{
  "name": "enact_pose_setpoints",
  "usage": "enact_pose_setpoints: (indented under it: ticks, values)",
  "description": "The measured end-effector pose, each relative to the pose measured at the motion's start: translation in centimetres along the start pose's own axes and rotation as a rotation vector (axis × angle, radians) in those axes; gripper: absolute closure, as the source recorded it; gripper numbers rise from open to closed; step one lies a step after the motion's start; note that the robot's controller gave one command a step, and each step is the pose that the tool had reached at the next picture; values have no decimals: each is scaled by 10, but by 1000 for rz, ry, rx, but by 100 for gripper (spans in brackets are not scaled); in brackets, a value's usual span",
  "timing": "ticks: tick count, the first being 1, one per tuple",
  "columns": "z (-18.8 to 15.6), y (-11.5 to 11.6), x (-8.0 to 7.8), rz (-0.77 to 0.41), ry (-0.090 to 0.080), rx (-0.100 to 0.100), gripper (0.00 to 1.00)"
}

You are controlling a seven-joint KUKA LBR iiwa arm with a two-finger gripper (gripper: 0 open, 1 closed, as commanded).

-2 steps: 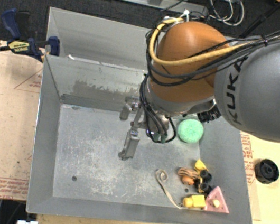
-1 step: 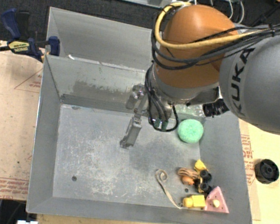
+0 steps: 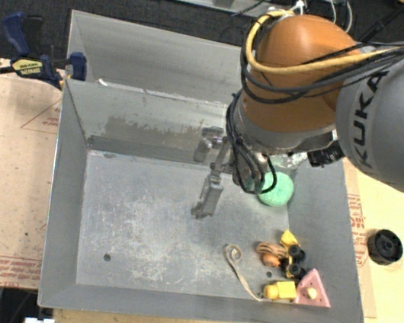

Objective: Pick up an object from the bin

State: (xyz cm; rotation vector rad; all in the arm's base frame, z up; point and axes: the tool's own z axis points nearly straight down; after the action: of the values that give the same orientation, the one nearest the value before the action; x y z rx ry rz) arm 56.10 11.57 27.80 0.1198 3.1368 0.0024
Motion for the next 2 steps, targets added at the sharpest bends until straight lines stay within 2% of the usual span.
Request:
enact_pose_setpoints:
  ticks: [1, 2]
  values:
    - [36, 0, -34, 50, -4, -1, 0]
    - [42, -2, -33, 49, 3, 0, 0]
